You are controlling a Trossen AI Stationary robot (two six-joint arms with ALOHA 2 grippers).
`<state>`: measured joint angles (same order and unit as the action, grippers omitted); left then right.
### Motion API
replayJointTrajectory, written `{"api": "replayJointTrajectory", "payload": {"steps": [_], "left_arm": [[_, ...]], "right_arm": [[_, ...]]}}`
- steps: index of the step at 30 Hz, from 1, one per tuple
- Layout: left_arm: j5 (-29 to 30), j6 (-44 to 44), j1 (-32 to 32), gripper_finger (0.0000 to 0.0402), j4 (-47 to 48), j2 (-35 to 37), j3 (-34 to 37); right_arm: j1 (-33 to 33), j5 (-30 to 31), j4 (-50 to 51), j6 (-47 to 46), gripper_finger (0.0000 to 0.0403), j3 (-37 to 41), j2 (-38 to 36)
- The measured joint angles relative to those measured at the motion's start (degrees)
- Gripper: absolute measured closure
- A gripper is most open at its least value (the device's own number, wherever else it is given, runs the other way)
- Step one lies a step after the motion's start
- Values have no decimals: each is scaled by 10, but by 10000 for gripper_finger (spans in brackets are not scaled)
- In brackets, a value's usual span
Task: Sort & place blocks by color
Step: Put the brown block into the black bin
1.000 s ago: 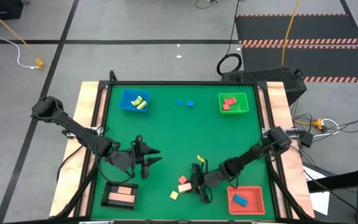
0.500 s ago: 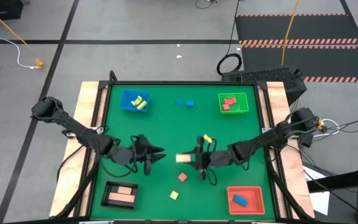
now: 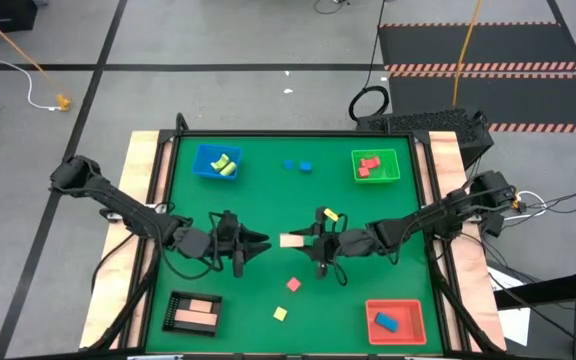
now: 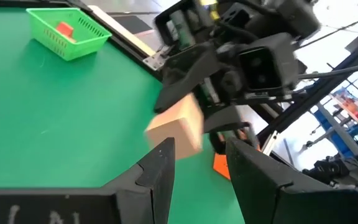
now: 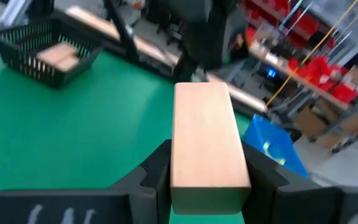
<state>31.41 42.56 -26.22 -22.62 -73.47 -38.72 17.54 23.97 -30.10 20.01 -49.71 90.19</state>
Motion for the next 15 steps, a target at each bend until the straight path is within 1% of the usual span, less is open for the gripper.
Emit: {"api": "replayJointTrajectory", "payload": {"steps": [6, 12, 15], "left_arm": [[0, 6, 2, 256, 2, -4, 0], [-42, -10, 7, 256, -17, -29, 0], [-54, -10, 18, 256, -18, -46, 0]], "right_arm": [[0, 0, -36, 20, 290, 0, 0], [0, -2, -41, 22, 290, 0, 0], [0, -2, -45, 22, 290, 0, 0]]}}
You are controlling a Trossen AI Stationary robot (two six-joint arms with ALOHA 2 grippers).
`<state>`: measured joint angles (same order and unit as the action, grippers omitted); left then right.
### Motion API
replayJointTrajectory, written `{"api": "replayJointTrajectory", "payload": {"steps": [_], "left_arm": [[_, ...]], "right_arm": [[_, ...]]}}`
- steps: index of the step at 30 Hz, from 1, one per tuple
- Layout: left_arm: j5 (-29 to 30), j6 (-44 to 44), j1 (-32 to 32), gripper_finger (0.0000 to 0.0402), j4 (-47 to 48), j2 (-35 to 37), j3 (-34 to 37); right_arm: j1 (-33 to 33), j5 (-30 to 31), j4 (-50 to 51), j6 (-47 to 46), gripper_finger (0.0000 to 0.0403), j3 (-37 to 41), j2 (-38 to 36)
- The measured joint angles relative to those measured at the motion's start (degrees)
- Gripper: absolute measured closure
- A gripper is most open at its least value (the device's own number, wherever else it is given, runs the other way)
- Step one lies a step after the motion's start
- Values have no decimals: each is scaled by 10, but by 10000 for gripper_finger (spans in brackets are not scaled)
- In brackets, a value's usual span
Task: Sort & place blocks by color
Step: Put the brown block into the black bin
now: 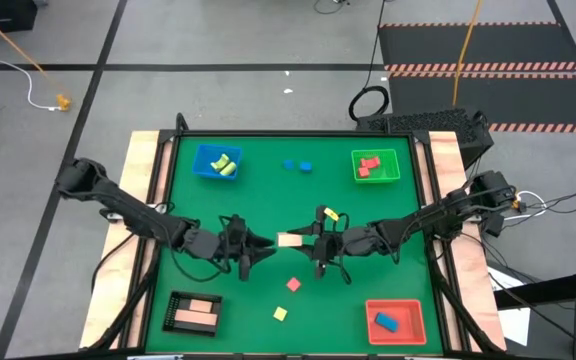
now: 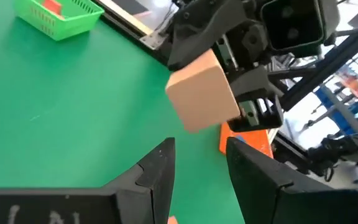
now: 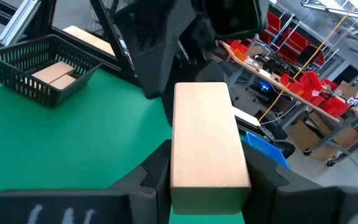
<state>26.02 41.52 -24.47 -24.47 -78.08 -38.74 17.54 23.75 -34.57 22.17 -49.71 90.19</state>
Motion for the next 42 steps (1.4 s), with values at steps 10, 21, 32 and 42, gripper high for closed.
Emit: {"api": "replayJointTrajectory", "payload": {"steps": [10, 21, 32, 42], "left_arm": [[-44, -34, 17, 256, -59, -16, 0], [6, -44, 18, 283, -54, -14, 1], [8, -55, 18, 343, -55, -14, 1], [-32, -51, 18, 243, -66, -14, 1]], "right_arm": [[0, 0, -2, 0, 290, 0, -1], [0, 3, 4, 0, 290, -1, -1], [1, 3, 3, 0, 288, -1, -1], [1, 0, 6, 1, 288, 0, 0]]}}
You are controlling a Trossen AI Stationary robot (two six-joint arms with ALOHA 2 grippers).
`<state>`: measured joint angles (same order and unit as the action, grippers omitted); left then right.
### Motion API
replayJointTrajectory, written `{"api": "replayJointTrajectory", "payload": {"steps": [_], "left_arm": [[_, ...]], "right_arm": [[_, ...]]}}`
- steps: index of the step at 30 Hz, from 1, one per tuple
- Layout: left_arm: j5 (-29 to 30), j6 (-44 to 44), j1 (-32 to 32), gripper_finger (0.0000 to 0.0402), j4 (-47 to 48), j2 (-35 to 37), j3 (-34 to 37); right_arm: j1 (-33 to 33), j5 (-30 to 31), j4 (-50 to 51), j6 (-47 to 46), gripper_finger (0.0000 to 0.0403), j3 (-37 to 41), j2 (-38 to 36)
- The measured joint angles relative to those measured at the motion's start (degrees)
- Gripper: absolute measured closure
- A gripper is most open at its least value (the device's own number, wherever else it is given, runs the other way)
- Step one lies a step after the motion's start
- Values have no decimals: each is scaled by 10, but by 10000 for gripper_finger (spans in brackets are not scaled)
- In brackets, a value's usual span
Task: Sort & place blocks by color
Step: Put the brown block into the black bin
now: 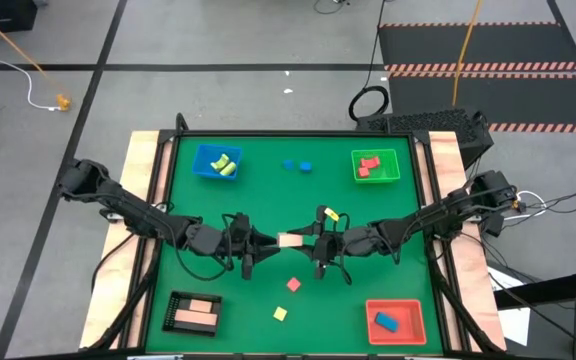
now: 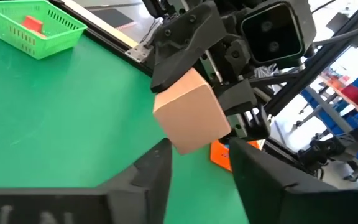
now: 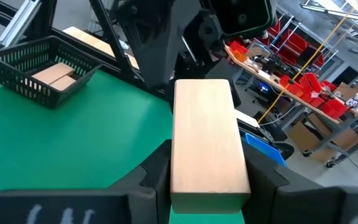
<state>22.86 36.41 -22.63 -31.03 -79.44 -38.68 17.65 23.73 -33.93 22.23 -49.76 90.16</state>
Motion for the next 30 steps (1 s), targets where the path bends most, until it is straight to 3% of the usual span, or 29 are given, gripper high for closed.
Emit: {"api": "replayJointTrajectory", "payload": {"steps": [6, 11, 17, 30], "left_arm": [[-1, 26, 2, 172, -8, 0, -1], [1, 27, 2, 144, -10, 1, -1], [4, 45, 7, 140, -28, 1, -1], [8, 258, 43, 154, -2, -3, -2]], "right_arm": [[0, 1, 1, 0, 288, 0, 1], [0, 0, 3, -1, 287, 0, 1], [0, 0, -1, -17, 287, 0, 1], [-1, 0, 8, -5, 287, 1, 2]]}}
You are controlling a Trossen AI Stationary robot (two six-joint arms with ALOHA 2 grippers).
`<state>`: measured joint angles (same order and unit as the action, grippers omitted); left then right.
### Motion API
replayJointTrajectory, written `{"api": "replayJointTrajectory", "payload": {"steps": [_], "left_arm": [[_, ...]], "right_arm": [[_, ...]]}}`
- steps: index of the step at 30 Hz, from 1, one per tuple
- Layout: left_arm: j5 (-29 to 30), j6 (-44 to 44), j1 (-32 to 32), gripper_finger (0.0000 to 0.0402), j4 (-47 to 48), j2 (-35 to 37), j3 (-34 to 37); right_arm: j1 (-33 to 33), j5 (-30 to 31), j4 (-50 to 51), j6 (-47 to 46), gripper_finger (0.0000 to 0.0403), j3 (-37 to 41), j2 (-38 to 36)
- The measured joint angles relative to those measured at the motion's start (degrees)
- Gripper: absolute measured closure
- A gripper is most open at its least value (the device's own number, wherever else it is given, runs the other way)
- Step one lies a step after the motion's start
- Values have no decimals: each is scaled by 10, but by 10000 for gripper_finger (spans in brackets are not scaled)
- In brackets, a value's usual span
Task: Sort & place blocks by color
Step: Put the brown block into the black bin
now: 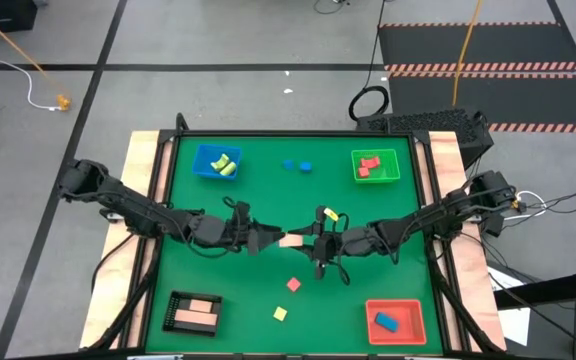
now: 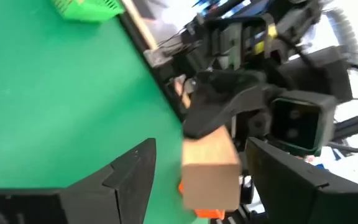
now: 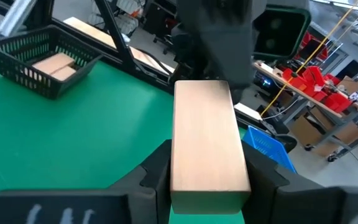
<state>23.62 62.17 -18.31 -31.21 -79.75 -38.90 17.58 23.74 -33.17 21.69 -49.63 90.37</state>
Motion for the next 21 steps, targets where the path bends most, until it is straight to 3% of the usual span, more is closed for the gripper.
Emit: {"api": "replayJointTrajectory", "payload": {"steps": [9, 12, 21], "left_arm": [[-1, -15, -6, 178, 11, 0, 0], [-1, -26, -2, 191, 11, 0, 0], [-2, -25, 9, 260, 15, 0, 0]], "right_arm": [[-16, -1, -2, -4, 287, 0, 0], [-22, -26, -4, -20, 287, 0, 0], [-26, -27, -1, -18, 287, 0, 0]]}}
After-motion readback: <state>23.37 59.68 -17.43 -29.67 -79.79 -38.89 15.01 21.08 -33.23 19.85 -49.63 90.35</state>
